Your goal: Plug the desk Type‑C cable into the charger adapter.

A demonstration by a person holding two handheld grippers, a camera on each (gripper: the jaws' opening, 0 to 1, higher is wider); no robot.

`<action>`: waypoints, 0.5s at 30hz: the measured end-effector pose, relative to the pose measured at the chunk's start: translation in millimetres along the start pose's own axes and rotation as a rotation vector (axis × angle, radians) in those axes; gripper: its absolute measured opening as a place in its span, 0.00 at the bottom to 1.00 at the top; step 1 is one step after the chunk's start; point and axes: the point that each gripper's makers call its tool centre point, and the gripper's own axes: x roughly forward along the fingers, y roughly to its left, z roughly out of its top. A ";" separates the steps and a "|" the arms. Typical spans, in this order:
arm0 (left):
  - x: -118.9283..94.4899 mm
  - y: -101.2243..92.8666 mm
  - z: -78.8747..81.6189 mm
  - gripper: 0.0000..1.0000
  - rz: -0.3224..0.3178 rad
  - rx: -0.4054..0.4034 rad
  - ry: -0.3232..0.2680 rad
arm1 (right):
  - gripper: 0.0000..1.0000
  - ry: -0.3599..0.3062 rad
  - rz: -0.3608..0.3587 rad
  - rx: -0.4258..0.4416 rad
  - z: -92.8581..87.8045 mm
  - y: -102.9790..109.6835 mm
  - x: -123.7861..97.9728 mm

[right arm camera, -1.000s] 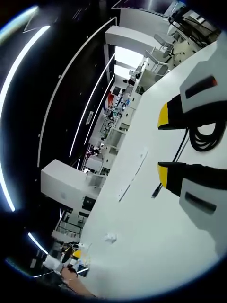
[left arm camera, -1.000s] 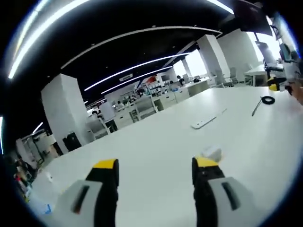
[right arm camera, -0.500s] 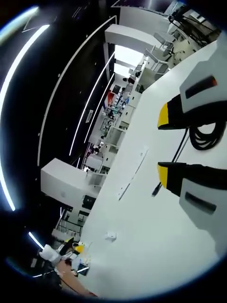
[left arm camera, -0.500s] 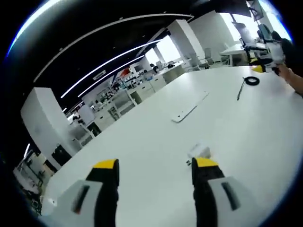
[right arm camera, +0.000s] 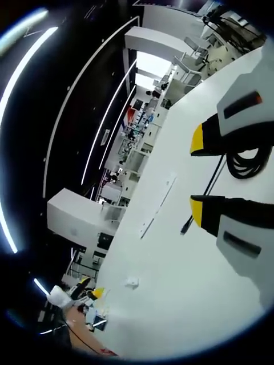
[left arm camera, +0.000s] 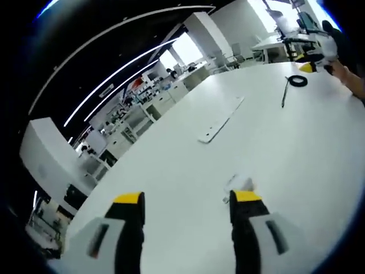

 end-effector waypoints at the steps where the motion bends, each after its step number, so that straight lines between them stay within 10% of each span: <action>1: 1.7 -2.4 0.3 0.59 -0.009 0.010 0.008 | 0.28 0.002 0.001 0.000 -0.5 0.2 0.4; 15: 18.5 -25.0 14.0 0.57 -0.106 0.141 0.077 | 0.28 0.019 0.016 -0.016 -3.5 2.5 1.4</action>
